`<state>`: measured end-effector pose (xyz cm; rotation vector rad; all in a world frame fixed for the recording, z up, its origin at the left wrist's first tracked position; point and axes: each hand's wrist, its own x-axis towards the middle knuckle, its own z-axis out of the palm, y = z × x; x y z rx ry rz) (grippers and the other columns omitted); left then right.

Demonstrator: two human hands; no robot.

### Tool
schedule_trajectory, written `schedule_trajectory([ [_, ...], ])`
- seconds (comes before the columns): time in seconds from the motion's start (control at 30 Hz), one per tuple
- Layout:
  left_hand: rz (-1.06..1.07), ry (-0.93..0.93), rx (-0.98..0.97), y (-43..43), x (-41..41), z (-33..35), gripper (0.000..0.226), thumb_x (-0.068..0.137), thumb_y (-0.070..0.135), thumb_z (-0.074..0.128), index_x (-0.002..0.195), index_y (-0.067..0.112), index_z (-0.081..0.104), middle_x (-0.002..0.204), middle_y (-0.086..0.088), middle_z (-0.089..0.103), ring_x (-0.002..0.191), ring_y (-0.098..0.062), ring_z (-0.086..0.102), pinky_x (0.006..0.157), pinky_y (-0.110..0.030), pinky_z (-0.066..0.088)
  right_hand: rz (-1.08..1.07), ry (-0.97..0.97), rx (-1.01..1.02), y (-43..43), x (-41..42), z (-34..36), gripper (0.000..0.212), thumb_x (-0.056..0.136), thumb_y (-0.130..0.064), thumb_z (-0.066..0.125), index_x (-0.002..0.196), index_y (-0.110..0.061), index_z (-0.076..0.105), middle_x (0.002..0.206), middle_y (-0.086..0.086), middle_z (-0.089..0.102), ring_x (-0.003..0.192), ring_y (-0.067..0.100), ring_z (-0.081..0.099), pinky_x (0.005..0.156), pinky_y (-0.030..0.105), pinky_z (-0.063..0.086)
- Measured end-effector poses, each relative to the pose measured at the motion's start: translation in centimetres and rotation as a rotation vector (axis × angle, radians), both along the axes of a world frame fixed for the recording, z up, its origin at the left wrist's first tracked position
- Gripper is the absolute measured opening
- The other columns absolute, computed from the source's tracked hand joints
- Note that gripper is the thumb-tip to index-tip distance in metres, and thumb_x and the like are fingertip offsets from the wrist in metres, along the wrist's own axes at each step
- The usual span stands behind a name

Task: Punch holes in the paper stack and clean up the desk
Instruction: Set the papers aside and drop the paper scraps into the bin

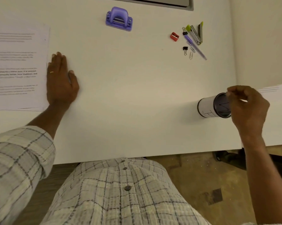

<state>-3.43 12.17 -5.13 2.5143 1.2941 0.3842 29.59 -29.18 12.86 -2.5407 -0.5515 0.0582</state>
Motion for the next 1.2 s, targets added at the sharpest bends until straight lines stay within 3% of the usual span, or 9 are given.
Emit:
schedule_trajectory([
  [0.1, -0.008, -0.02, 0.016, 0.1, -0.1, -0.1, 0.058, 0.106, 0.026, 0.034, 0.159, 0.002, 0.027, 0.167, -0.015, 0.026, 0.157, -0.027, 0.021, 0.13, -0.039, 0.014, 0.207, -0.038, 0.051, 2.8, -3.3, -1.5, 0.021, 0.099, -0.015, 0.058, 0.114, -0.015, 0.074, 0.112, -0.004, 0.073, 0.101, 0.005, 0.068, 0.092, 0.012, 0.048],
  [0.2, -0.052, -0.016, 0.016, -0.4, 0.8, -0.2, 0.057, 0.106, 0.024, 0.035, 0.158, 0.001, 0.028, 0.167, -0.016, 0.026, 0.157, -0.027, 0.022, 0.13, -0.04, 0.014, 0.409, 0.071, -0.005, 5.6, -8.5, -4.6, 0.027, 0.103, -0.012, 0.055, 0.125, -0.015, 0.07, 0.125, 0.001, 0.071, 0.117, 0.014, 0.066, 0.104, 0.021, 0.047],
  [0.33, -0.09, -0.026, -0.01, -2.3, 3.8, 0.2, 0.056, 0.106, 0.022, 0.037, 0.158, 0.001, 0.029, 0.167, -0.015, 0.027, 0.157, -0.027, 0.021, 0.13, -0.038, 0.013, 0.715, 0.083, -0.281, 8.4, -14.1, -9.9, 0.051, 0.108, -0.034, 0.046, 0.154, -0.011, 0.04, 0.161, 0.007, 0.039, 0.152, 0.022, 0.031, 0.125, 0.042, 0.025],
  [0.43, -0.124, -0.042, -0.039, -2.7, 4.3, 0.7, 0.056, 0.106, 0.023, 0.037, 0.158, 0.001, 0.03, 0.166, -0.015, 0.028, 0.157, -0.027, 0.022, 0.13, -0.037, 0.013, 0.791, 0.046, -0.359, 11.9, -15.8, -12.8, 0.068, 0.108, -0.048, 0.034, 0.161, -0.008, 0.017, 0.169, 0.008, 0.012, 0.158, 0.022, 0.007, 0.129, 0.042, 0.008],
  [0.5, 0.058, -0.001, 0.016, 0.7, -1.7, 0.4, 0.056, 0.106, 0.023, 0.037, 0.157, 0.001, 0.031, 0.166, -0.016, 0.029, 0.156, -0.028, 0.023, 0.13, -0.038, 0.014, 0.929, 0.083, -0.365, 18.6, -19.5, -14.7, 0.072, 0.108, -0.051, 0.03, 0.162, -0.008, 0.01, 0.17, 0.008, 0.004, 0.158, 0.021, -0.001, 0.129, 0.041, 0.003],
  [0.63, 0.006, -0.006, 0.0, 0.4, -0.5, 0.6, 0.057, 0.106, 0.024, 0.036, 0.158, 0.002, 0.029, 0.167, -0.015, 0.027, 0.157, -0.027, 0.021, 0.13, -0.037, 0.012, 0.803, 0.033, -0.337, 22.0, -18.3, -15.1, 0.073, 0.108, -0.051, 0.03, 0.162, -0.007, 0.009, 0.17, 0.009, 0.005, 0.158, 0.021, 0.0, 0.129, 0.042, 0.005],
  [0.87, 0.001, -0.012, -0.015, -0.1, 0.3, 0.9, 0.057, 0.106, 0.026, 0.035, 0.159, 0.003, 0.028, 0.167, -0.014, 0.027, 0.157, -0.026, 0.021, 0.13, -0.039, 0.015, 0.608, -0.009, -0.323, 20.4, -15.2, -15.2, 0.069, 0.109, -0.049, 0.03, 0.161, -0.007, 0.014, 0.17, 0.008, 0.012, 0.158, 0.02, 0.005, 0.129, 0.043, 0.011],
  [1.03, -0.005, 0.002, -0.027, 0.0, 0.0, 1.1, 0.058, 0.106, 0.026, 0.034, 0.159, 0.002, 0.028, 0.167, -0.014, 0.026, 0.157, -0.027, 0.021, 0.13, -0.041, 0.016, 0.664, -0.035, -0.327, 21.1, -15.5, -16.0, 0.068, 0.109, -0.049, 0.029, 0.162, -0.01, 0.012, 0.171, 0.005, 0.009, 0.158, 0.021, 0.003, 0.129, 0.041, 0.009],
  [1.2, 0.0, 0.006, -0.041, -0.1, 0.2, 1.0, 0.058, 0.106, 0.026, 0.034, 0.159, 0.003, 0.027, 0.168, -0.013, 0.025, 0.158, -0.025, 0.019, 0.13, -0.038, 0.013, 0.778, -0.153, -0.269, 21.8, -15.2, -16.0, 0.06, 0.109, -0.047, 0.035, 0.16, -0.018, 0.027, 0.169, 0.007, 0.016, 0.158, 0.028, 0.009, 0.128, 0.044, 0.012],
])
